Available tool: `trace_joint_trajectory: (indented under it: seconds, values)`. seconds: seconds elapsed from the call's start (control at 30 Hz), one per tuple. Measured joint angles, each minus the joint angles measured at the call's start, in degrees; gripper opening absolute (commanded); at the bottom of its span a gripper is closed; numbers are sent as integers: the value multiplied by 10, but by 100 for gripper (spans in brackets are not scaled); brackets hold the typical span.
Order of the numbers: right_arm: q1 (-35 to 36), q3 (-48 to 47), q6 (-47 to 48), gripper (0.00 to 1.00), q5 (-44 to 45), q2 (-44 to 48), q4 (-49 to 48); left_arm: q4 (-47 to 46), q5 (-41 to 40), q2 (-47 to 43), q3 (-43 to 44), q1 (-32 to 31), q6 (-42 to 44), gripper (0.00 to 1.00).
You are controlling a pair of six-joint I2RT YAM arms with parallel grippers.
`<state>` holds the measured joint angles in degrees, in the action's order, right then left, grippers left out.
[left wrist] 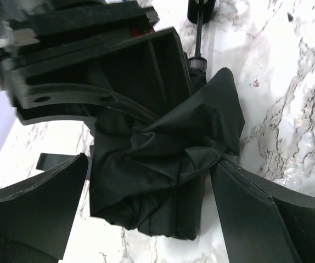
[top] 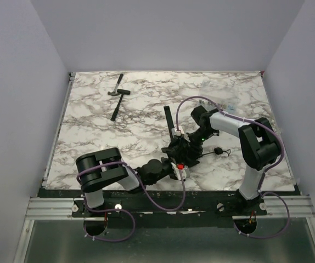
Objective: Put away the umbrella
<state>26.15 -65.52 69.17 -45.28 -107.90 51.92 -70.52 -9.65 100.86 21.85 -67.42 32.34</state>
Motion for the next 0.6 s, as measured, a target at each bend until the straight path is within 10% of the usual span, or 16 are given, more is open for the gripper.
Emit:
trace_joint_trajectory:
  seconds: [0.3, 0.43, 0.6]
  values:
    - [4, -4, -8, 37, -6, -2, 7, 116, 42, 24, 49, 24, -19, 10]
    - [4, -9, -28, 65, 2, 14, 3, 164, 91, 7, 63, 45, -81, 1]
    - [-3, -25, -60, 77, 11, 33, 19, 200, 150, 1, 81, 78, -170, 0]
